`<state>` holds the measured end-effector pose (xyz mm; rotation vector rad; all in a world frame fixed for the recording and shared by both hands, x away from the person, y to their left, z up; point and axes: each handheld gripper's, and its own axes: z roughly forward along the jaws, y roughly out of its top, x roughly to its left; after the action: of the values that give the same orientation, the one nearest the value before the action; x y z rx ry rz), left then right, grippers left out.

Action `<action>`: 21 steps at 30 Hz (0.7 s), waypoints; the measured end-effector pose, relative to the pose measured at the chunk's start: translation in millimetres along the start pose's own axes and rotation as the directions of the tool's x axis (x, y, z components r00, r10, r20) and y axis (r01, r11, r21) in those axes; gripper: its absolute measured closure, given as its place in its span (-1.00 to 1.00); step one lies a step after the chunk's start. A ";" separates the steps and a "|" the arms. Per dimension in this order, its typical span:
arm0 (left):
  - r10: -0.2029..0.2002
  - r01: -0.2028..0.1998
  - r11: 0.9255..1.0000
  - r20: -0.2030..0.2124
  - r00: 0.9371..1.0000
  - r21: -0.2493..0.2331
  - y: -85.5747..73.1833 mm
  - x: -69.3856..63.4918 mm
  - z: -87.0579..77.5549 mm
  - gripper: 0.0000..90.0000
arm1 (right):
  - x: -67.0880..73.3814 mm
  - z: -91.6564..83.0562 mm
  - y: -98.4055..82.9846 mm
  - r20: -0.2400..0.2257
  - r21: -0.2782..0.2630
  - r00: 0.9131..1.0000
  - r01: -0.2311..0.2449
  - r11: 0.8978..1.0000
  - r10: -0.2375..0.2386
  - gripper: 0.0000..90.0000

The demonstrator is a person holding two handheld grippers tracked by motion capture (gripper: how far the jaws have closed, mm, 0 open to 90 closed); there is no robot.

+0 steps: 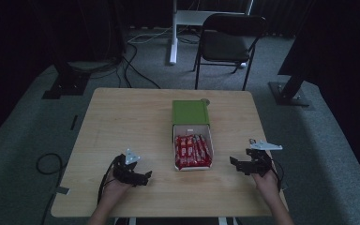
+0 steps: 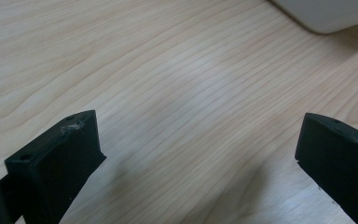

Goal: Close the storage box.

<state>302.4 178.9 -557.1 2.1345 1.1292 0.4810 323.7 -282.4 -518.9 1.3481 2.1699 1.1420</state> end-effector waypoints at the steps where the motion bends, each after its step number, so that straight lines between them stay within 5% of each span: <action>1: -0.002 0.002 1.000 0.011 1.000 -0.004 1.6 -1.3 -0.1 -0.98 | 0.0 0.0 0.0 0.000 0.000 1.000 0.000 1.000 0.000 -0.70; 8: 0.010 -0.008 1.000 0.059 0.998 -0.027 13.2 -12.1 0.2 -0.98 | 14.1 -0.5 8.0 -0.040 -0.052 0.997 0.064 0.997 -0.066 -0.71; 21: 0.072 -0.065 0.995 0.100 0.992 -0.080 40.7 -31.9 -4.3 -0.98 | 27.2 1.2 17.6 -0.137 -0.085 0.985 0.092 0.992 -0.103 -0.77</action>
<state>305.9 137.6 -525.8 2.1120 0.9683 0.4334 321.5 -254.4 -502.7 1.1467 2.2358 1.3054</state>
